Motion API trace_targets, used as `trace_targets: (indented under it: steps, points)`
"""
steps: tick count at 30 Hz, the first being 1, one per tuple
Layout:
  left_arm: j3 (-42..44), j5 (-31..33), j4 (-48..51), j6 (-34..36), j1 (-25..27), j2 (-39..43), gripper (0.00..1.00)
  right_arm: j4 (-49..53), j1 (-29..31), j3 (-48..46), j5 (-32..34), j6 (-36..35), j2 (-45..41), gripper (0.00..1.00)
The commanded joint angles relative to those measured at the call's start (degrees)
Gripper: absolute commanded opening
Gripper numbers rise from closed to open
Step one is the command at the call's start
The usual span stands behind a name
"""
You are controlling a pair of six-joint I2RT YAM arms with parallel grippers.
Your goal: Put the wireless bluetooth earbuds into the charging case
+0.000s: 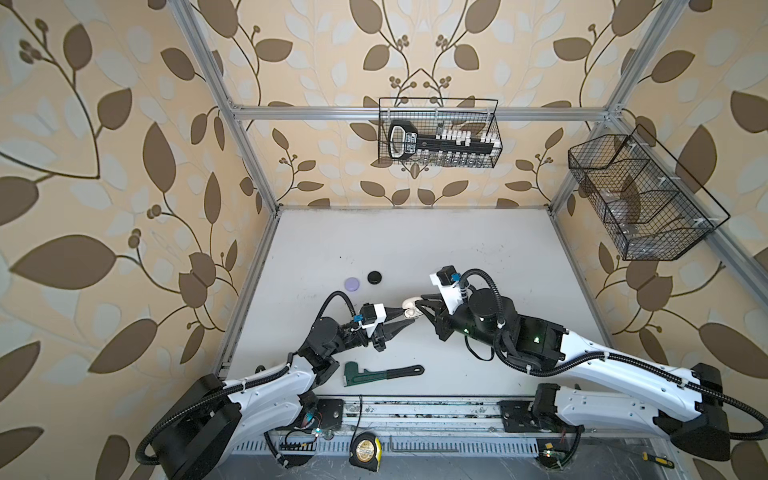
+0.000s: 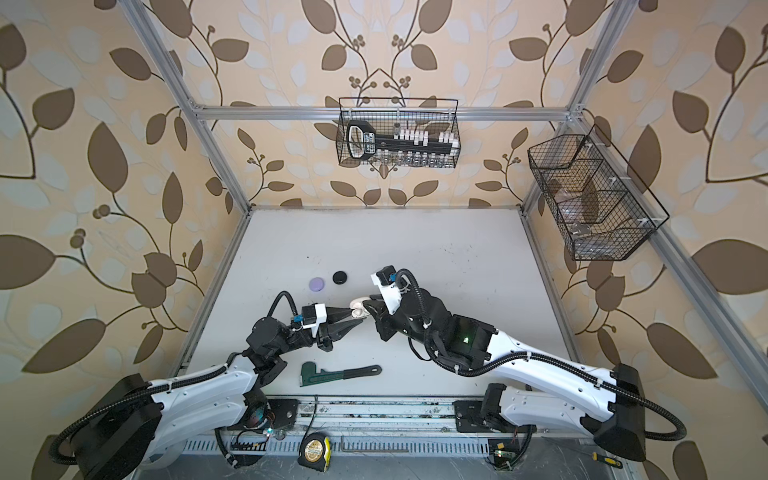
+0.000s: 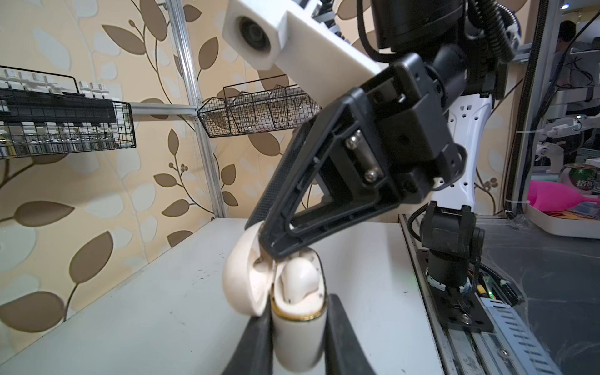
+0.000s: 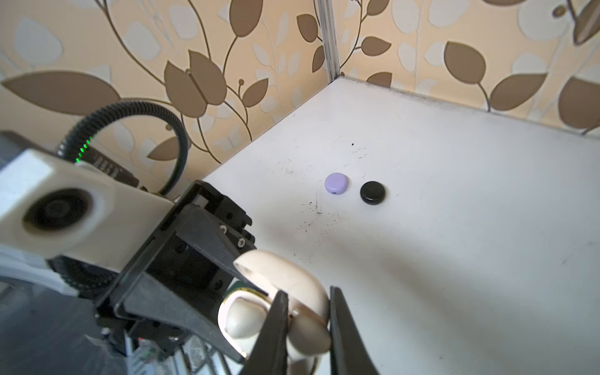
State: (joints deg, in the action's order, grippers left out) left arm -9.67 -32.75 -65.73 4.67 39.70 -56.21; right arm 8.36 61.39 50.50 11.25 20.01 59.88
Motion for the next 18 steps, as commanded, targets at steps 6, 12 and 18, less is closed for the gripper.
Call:
trace_targets:
  steps: [6, 12, 18]
  points:
    - [0.1, 5.8, -0.6, 1.3, 0.2, 2.9, 0.00, 3.3, 2.1, 0.7, 4.8, 2.2, -3.4, 0.12]
    - [0.9, 7.6, -0.8, 2.3, 0.2, 3.2, 0.00, 5.2, 2.5, -0.5, 7.9, 14.3, -3.7, 0.14]
    - [1.0, 7.3, -1.7, 3.2, 0.2, 1.3, 0.00, 5.6, 4.3, 0.3, 13.7, 22.6, -1.5, 0.04]
